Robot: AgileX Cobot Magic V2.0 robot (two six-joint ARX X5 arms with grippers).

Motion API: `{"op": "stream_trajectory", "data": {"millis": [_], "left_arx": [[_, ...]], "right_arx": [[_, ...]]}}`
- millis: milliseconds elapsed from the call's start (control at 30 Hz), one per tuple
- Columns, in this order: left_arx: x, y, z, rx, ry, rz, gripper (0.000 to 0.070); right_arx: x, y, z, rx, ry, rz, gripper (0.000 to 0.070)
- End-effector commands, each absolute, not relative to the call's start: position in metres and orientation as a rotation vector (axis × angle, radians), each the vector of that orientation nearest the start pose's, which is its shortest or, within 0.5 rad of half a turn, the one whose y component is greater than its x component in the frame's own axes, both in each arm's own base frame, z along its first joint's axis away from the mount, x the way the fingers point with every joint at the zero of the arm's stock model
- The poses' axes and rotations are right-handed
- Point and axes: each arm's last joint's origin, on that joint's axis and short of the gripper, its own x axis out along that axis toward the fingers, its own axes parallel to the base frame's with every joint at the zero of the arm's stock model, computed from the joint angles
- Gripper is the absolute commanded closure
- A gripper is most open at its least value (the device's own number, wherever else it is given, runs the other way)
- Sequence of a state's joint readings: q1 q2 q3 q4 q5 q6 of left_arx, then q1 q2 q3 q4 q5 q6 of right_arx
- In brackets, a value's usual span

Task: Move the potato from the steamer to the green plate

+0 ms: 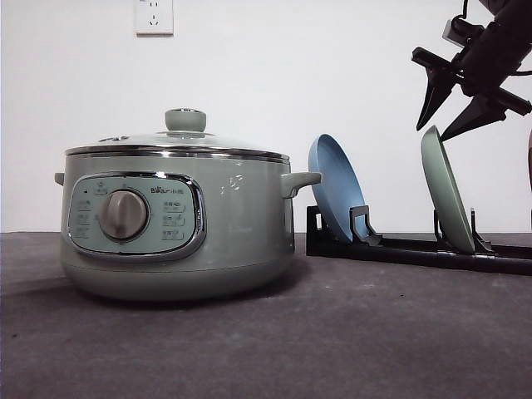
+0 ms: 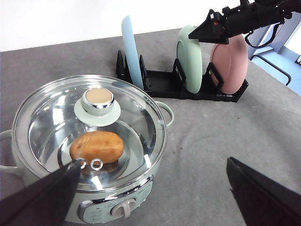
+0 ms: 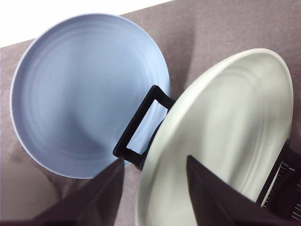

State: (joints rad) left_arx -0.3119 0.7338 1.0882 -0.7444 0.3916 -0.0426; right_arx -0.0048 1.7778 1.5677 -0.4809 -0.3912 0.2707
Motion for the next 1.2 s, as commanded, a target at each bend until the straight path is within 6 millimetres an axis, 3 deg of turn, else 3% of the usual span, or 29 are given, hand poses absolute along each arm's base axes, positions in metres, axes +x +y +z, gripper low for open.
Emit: {"op": "stream_trajectory", "data": {"millis": [0, 167, 267, 367, 500, 733, 933, 1167], "left_arx": [[0.111, -0.048, 0.391, -0.051, 0.393, -0.696, 0.0064], [0.111, -0.048, 0.391, -0.051, 0.395, -0.696, 0.0064], [0.111, -0.048, 0.391, -0.051, 0.395, -0.695, 0.0064], [0.111, -0.048, 0.391, -0.051, 0.395, -0.696, 0.0064], [0.110, -0.048, 0.391, -0.050, 0.393, -0.696, 0.0064], [0.110, -0.048, 0.391, -0.051, 0.394, -0.696, 0.0064], [0.110, -0.048, 0.391, -0.050, 0.394, -0.696, 0.0064], [0.110, -0.048, 0.391, -0.050, 0.395, -0.695, 0.0064]], "right_arx": [[0.406, 0.009, 0.310, 0.401, 0.717, 0.277, 0.0464], [0.407, 0.009, 0.309, 0.409, 0.716, 0.275, 0.0472], [0.408, 0.009, 0.308, 0.411, 0.720, 0.274, 0.0565], [0.408, 0.009, 0.308, 0.410, 0.714, 0.273, 0.0583], [0.408, 0.009, 0.308, 0.426, 0.719, 0.270, 0.0696], [0.406, 0.010, 0.313, 0.445, 0.715, 0.308, 0.0696], [0.389, 0.012, 0.347, 0.459, 0.636, 0.366, 0.0696], [0.346, 0.015, 0.398, 0.436, 0.531, 0.446, 0.0696]]}}
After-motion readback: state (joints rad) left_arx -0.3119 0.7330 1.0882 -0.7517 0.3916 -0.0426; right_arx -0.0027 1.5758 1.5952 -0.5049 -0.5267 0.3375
